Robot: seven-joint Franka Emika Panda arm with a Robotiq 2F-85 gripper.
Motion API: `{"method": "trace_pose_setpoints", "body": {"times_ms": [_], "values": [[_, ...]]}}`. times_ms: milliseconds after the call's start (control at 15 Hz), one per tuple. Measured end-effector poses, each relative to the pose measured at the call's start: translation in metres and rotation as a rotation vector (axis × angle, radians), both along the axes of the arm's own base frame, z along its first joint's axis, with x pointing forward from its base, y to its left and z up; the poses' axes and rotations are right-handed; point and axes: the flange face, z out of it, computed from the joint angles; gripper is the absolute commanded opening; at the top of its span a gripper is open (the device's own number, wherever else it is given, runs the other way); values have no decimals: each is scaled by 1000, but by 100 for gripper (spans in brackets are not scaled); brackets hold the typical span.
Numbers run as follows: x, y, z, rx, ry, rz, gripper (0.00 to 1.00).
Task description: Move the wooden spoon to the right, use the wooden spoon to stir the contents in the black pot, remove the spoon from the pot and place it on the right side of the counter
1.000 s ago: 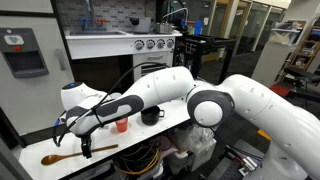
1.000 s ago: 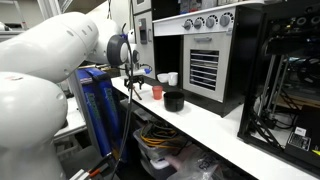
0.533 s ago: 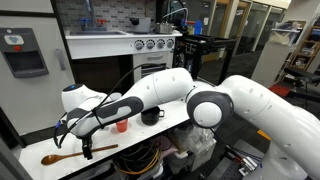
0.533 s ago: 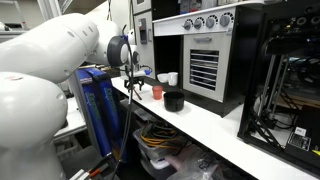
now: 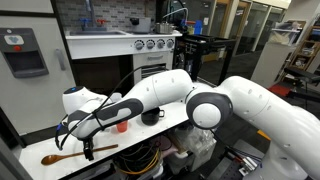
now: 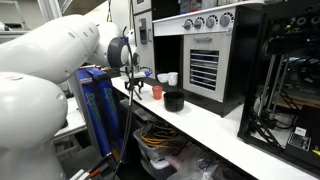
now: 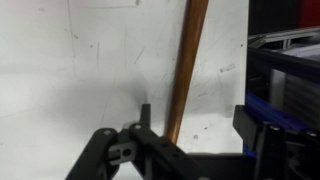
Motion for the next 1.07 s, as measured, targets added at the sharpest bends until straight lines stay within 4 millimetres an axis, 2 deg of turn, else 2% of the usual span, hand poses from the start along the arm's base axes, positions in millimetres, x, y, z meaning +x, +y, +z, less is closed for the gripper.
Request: {"method": "trace_pose_setpoints", "body": {"times_ms": [400,533,1067], "values": [[0,0,0,0,-2,0,12],[1,0,1,0,-4,0,2],[6,-5,7,-3,-18,3,4]]}}
